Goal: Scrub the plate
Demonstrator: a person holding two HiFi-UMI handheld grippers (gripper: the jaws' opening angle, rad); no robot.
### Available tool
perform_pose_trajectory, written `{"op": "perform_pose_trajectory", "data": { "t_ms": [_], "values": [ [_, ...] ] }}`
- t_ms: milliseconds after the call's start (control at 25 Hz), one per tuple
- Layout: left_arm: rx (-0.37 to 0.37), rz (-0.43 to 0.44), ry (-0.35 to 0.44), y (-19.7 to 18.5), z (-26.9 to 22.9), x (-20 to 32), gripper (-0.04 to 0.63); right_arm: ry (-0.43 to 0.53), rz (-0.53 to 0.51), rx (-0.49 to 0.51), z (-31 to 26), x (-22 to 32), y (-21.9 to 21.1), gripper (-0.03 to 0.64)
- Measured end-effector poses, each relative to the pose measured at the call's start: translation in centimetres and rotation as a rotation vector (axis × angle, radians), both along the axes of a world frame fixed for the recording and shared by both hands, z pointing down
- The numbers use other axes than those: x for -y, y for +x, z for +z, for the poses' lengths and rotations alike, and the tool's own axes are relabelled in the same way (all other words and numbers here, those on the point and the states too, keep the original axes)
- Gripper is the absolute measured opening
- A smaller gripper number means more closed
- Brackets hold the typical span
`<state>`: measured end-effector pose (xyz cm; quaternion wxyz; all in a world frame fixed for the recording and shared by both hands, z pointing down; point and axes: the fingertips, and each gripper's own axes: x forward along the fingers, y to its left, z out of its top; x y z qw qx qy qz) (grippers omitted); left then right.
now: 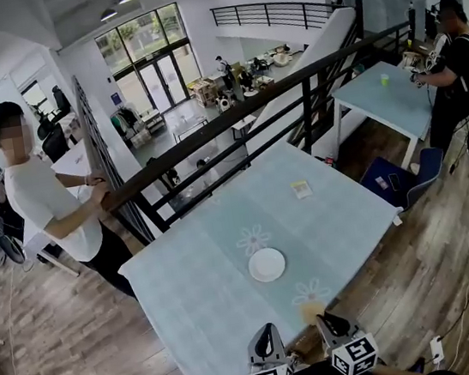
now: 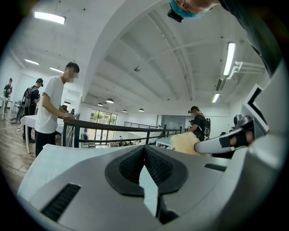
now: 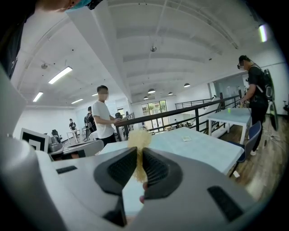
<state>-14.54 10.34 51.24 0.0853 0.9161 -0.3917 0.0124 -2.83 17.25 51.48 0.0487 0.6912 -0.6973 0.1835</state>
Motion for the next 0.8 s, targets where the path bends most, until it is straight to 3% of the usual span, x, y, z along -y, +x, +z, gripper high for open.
{"op": "perform_pose_trajectory", "data": {
  "t_ms": [200,560,800],
  "values": [
    [0.003,-0.046,0.015,0.6,0.2,2.1,0.011,-0.013,-0.057,0.019,0.9,2.9,1.0,0.046],
    [0.025,-0.239,-0.020,0.2,0.5,5.9,0.011,-0.033,-0.277,0.032,0.9,9.9,0.9,0.046],
    [0.038,-0.323,-0.029,2.2,0.9,8.3,0.011,-0.054,-0.368,0.056,1.4,13.5,3.3,0.046]
  ]
}}
